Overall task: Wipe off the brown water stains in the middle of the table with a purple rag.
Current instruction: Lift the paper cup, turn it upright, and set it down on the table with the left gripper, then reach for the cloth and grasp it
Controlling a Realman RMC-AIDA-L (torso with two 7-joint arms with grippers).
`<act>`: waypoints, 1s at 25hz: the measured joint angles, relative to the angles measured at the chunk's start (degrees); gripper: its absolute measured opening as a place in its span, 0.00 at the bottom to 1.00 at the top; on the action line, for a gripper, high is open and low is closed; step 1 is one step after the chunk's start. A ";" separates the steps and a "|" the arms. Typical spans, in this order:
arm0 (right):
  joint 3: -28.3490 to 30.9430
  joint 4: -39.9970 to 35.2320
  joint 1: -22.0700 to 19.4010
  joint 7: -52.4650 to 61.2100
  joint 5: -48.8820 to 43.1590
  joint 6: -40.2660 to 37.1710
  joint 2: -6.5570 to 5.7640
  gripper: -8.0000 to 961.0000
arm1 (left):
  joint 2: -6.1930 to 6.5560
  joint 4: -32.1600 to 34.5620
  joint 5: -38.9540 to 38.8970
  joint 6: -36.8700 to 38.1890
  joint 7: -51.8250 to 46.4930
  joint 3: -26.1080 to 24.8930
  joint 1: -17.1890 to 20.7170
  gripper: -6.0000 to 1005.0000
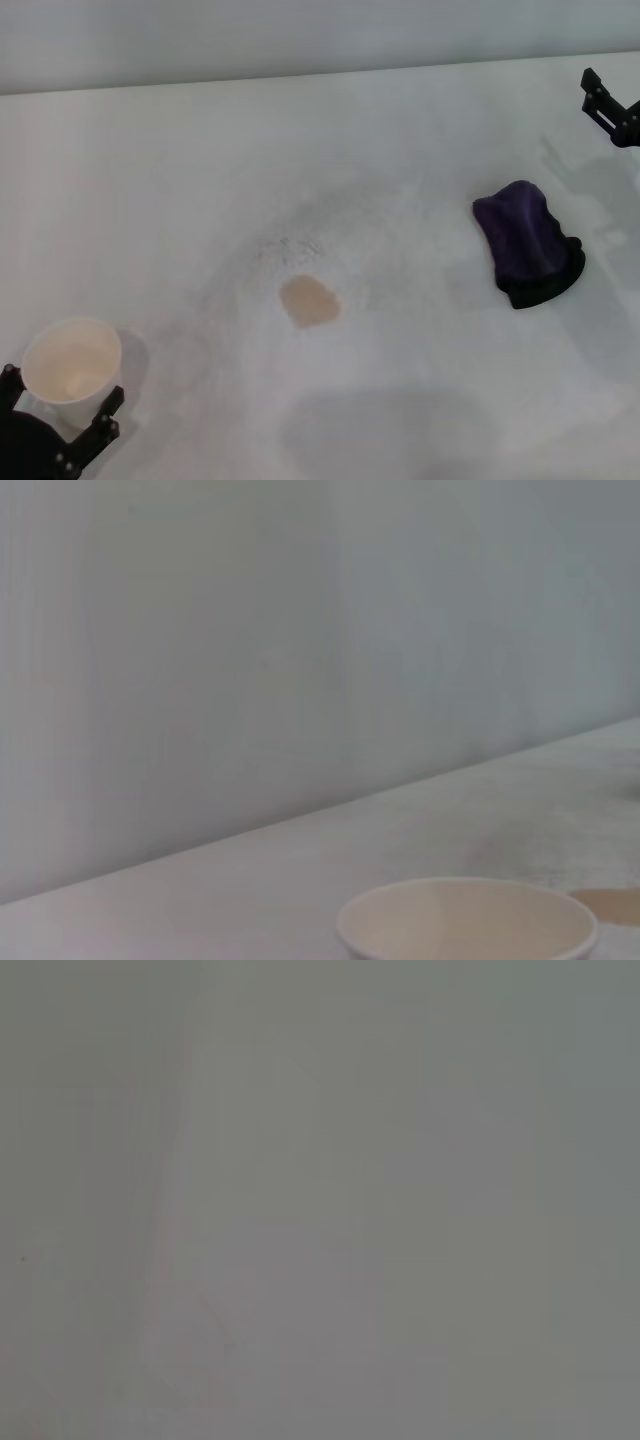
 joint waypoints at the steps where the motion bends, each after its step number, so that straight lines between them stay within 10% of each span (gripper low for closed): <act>1: -0.05 0.00 -0.04 0.00 0.00 0.05 0.01 0.87 | 0.00 0.00 0.00 0.00 0.00 0.00 0.00 0.88; 25: -1.29 -1.53 1.91 0.03 0.00 -2.35 0.16 0.87 | -0.42 -3.98 -0.25 1.87 2.93 -0.11 4.70 0.88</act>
